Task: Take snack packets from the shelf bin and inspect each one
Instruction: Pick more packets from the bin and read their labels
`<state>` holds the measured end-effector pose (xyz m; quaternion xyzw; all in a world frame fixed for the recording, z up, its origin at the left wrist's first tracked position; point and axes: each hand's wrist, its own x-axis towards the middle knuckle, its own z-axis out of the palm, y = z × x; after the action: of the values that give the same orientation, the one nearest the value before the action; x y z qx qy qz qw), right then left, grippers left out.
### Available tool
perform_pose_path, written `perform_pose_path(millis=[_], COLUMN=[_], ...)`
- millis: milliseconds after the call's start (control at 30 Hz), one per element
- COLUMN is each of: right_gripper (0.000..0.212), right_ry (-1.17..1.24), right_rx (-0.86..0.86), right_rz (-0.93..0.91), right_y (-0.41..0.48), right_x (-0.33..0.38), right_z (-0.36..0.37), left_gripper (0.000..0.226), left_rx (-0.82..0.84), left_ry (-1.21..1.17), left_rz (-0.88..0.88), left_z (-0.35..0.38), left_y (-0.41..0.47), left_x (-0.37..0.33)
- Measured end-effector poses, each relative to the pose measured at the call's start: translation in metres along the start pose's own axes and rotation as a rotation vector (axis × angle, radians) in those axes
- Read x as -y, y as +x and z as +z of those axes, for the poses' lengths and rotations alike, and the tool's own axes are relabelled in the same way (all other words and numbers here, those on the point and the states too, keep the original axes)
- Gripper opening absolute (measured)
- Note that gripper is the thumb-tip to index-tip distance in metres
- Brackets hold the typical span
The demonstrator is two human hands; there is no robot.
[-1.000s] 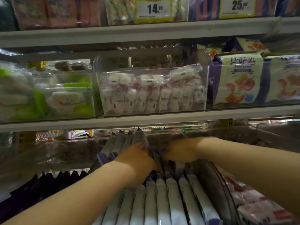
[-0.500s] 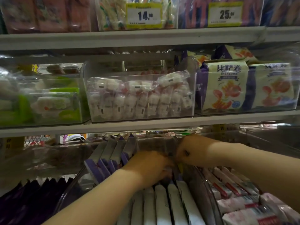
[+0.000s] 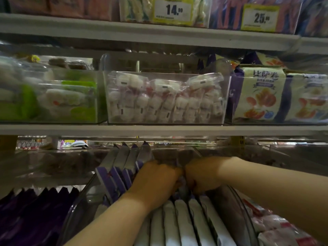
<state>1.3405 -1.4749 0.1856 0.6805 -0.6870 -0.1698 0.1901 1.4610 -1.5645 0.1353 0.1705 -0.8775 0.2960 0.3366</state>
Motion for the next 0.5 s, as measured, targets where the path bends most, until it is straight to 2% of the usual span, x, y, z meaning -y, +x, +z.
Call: perform_pose_path(millis=[167, 500], right_gripper=[0.019, 0.019], right_ry=[-0.018, -0.054], right_rx=[-0.021, -0.194], right_rz=[0.043, 0.048], right_y=[0.002, -0.003], right_x=[0.002, -0.004], right_z=[0.001, 0.009], left_gripper=[0.024, 0.026], left_rx=[0.019, -0.049], left_ry=[0.019, -0.026], left_rz=[0.008, -0.019], left_z=[-0.001, -0.002], left_y=[-0.002, -0.004], left_x=[0.001, 0.001])
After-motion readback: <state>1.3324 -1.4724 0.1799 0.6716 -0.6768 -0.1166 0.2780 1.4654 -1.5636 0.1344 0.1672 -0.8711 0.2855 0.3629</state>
